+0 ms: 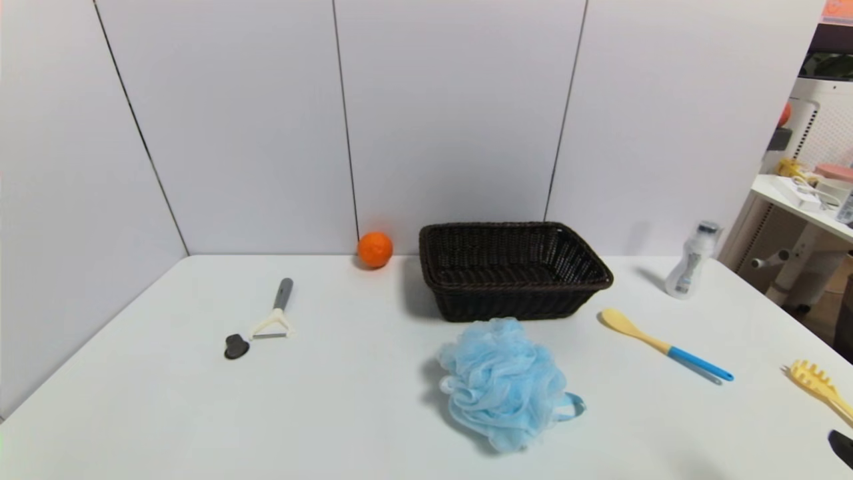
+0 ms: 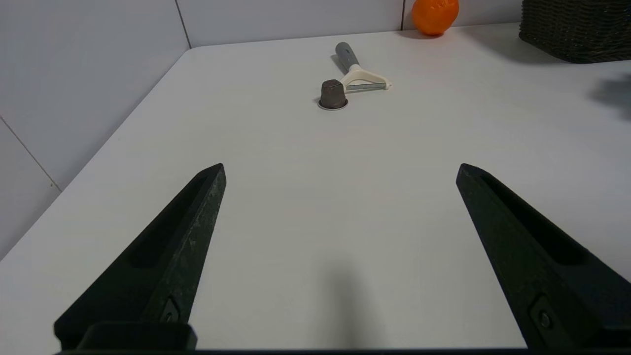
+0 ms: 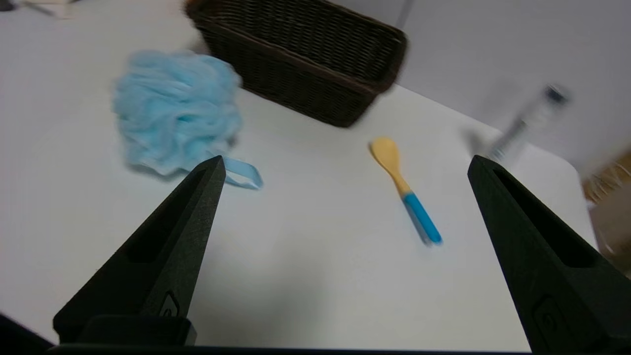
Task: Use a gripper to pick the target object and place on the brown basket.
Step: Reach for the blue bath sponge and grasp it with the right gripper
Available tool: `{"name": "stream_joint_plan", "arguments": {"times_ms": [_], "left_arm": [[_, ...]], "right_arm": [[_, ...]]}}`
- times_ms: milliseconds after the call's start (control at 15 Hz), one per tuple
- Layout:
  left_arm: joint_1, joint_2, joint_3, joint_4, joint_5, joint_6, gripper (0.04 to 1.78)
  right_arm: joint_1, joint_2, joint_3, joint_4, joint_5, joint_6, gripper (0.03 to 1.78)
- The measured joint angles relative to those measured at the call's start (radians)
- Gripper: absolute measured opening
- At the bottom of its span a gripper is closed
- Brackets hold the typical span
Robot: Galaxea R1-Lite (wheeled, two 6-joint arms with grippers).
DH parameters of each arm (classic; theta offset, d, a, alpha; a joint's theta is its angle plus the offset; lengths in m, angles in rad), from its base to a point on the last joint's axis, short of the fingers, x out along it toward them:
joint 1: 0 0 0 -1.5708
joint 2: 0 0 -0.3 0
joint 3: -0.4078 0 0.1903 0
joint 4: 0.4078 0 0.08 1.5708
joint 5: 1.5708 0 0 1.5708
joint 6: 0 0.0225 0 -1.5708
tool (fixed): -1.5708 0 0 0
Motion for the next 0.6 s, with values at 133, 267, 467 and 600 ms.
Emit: {"name": "stream_joint_plan", "arguments": {"times_ms": [133,267,467,600], "left_arm": [[0.000,0.000,0.000,0.000,0.000,0.000,1.69],[0.000,0.000,0.000,0.000,0.000,0.000,1.69],[0.000,0.000,0.000,0.000,0.000,0.000,1.69],[0.000,0.000,0.000,0.000,0.000,0.000,1.69]], "right_arm": [[0.129,0.203,-0.129,0.004,0.018,-0.025,1.70],[0.227,0.384,-0.238,0.017,0.027,-0.039,1.70],[0.334,0.619,-0.423,0.114,0.033,-0.047,1.70],[0.362,0.750,-0.570,0.238,0.031,-0.039,1.70]]}}
